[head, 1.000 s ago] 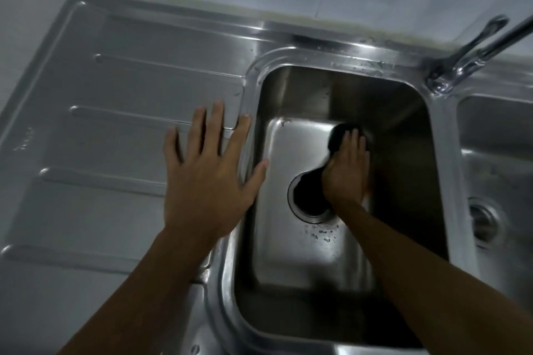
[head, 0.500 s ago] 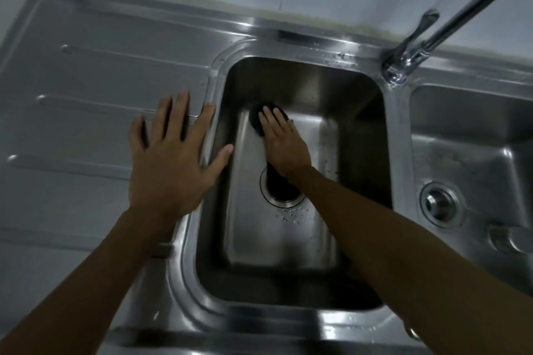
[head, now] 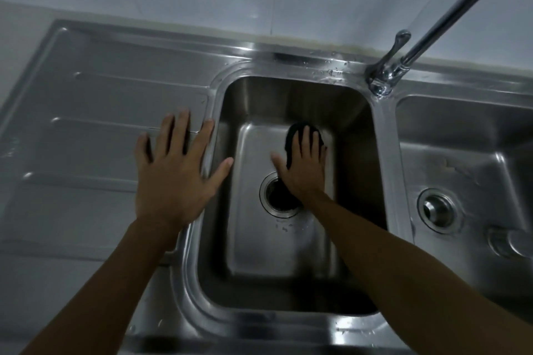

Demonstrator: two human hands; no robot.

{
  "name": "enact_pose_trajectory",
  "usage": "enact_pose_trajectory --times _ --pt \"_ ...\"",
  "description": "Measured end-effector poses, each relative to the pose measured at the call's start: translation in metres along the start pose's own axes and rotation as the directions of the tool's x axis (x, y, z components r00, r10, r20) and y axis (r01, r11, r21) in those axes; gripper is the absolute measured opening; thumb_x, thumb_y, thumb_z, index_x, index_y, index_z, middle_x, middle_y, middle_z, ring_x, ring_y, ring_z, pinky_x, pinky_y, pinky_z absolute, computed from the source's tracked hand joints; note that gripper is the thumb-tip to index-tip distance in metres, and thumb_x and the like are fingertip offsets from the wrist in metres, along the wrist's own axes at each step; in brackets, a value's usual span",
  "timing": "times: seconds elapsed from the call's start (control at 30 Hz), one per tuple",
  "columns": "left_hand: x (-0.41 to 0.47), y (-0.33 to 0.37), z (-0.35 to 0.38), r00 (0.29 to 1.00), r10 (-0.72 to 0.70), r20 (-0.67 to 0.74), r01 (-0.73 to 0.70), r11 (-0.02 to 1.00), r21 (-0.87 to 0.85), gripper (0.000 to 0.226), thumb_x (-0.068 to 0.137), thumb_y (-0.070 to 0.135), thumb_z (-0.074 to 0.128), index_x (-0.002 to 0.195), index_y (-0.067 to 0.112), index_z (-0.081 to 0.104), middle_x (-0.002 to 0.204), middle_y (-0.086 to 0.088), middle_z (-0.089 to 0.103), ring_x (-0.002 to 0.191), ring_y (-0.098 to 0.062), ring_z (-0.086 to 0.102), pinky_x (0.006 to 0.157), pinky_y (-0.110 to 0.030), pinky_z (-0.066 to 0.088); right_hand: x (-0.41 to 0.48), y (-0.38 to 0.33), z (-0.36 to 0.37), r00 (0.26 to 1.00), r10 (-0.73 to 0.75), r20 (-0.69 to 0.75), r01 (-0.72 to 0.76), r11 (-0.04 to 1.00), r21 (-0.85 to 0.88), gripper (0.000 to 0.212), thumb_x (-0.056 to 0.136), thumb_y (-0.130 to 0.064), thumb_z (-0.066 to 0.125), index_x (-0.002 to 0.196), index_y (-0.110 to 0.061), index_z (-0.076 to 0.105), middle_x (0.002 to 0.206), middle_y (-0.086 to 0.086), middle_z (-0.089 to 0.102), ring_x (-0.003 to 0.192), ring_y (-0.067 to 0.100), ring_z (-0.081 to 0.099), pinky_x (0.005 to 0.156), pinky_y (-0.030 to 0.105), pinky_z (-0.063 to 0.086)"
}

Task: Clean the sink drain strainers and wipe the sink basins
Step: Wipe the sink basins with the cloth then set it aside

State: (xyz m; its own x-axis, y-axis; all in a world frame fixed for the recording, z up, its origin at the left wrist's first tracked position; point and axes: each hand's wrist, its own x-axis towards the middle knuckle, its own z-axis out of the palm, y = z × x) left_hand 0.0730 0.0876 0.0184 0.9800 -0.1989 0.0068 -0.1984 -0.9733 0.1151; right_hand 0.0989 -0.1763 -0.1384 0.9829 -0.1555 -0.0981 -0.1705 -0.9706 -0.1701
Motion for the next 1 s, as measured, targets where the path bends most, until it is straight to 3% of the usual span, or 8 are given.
enact_pose_trajectory --times 0.2,0.33,0.47,0.57,0.7,0.9,0.97,1.0 --pt "0.000 0.001 0.002 1.000 0.000 -0.016 0.001 1.000 0.022 0.079 0.097 0.077 0.021 0.163 0.034 0.019 0.173 -0.009 0.012 0.160 -0.031 0.011 0.123 -0.064 0.018 -0.023 -0.080 0.024 0.935 -0.355 -0.009 0.354 0.931 0.088 0.066 0.105 -0.055 0.020 0.156 -0.014 0.030 0.168 0.010 0.019 0.156 0.030 0.011 0.124 0.055 0.017" --pt "-0.001 -0.001 0.001 0.999 0.004 -0.034 -0.004 1.000 0.011 0.078 0.098 0.077 0.019 0.163 0.034 0.021 0.172 -0.009 0.015 0.159 -0.031 0.013 0.122 -0.064 0.020 -0.010 -0.054 0.018 0.860 -0.509 0.043 0.510 0.858 -0.055 0.057 0.108 -0.040 0.025 0.158 -0.012 0.026 0.168 0.011 0.019 0.156 0.030 0.013 0.123 0.052 0.020" --pt "-0.001 0.001 -0.001 1.000 0.001 -0.024 -0.002 1.000 -0.010 0.077 0.098 0.076 0.020 0.162 0.034 0.024 0.172 -0.009 0.016 0.159 -0.031 0.013 0.122 -0.063 0.019 0.007 -0.020 0.000 0.979 -0.196 0.056 0.201 0.974 -0.108 0.064 0.107 -0.045 0.018 0.161 -0.011 0.010 0.170 0.011 0.004 0.157 0.030 0.001 0.126 0.051 0.010" --pt "-0.001 0.001 -0.004 1.000 0.003 -0.011 -0.003 1.000 -0.017 0.078 0.097 0.076 0.020 0.162 0.032 0.025 0.172 -0.010 0.016 0.159 -0.032 0.013 0.122 -0.064 0.019 -0.006 -0.001 -0.004 0.998 -0.025 0.066 0.034 0.990 -0.135 0.069 0.107 -0.045 0.020 0.160 -0.005 0.005 0.169 0.018 0.001 0.156 0.034 -0.002 0.126 0.052 0.010" --pt "-0.002 0.001 -0.005 1.000 0.012 -0.010 -0.012 0.999 -0.032 0.079 0.097 0.075 0.020 0.162 0.031 0.026 0.172 -0.011 0.016 0.159 -0.032 0.013 0.122 -0.064 0.018 -0.033 0.028 -0.021 0.987 -0.001 0.163 0.036 0.976 -0.215 0.069 0.107 -0.039 0.027 0.160 -0.001 0.006 0.168 0.022 0.001 0.156 0.037 0.001 0.126 0.049 0.011" --pt "-0.002 -0.001 -0.005 1.000 0.019 -0.006 -0.020 0.999 -0.049 0.080 0.097 0.077 0.017 0.163 0.030 0.023 0.172 -0.013 0.014 0.159 -0.034 0.012 0.122 -0.066 0.017 -0.114 0.032 -0.040 0.823 -0.013 0.568 0.249 0.907 -0.340 0.088 0.104 -0.047 0.039 0.156 0.001 -0.014 0.163 0.026 -0.021 0.153 0.045 -0.012 0.126 0.051 0.009" --pt "-0.001 0.000 -0.005 1.000 0.019 -0.010 -0.019 0.999 -0.035 0.080 0.097 0.076 0.018 0.163 0.030 0.024 0.172 -0.013 0.015 0.159 -0.034 0.013 0.122 -0.066 0.017 -0.139 0.032 -0.047 0.730 -0.248 0.637 0.477 0.852 -0.216 0.082 0.101 -0.035 0.047 0.158 0.001 0.003 0.166 0.028 -0.003 0.153 0.048 0.000 0.123 0.053 0.019" --pt "-0.001 0.000 -0.005 1.000 0.016 -0.007 -0.016 1.000 -0.026 0.080 0.097 0.076 0.019 0.163 0.030 0.025 0.172 -0.013 0.015 0.159 -0.034 0.013 0.122 -0.066 0.017 -0.147 0.031 -0.046 0.671 -0.470 0.573 0.661 0.729 -0.177 0.078 0.095 -0.034 0.057 0.157 -0.001 0.023 0.164 0.027 0.017 0.151 0.047 0.018 0.119 0.052 0.031"
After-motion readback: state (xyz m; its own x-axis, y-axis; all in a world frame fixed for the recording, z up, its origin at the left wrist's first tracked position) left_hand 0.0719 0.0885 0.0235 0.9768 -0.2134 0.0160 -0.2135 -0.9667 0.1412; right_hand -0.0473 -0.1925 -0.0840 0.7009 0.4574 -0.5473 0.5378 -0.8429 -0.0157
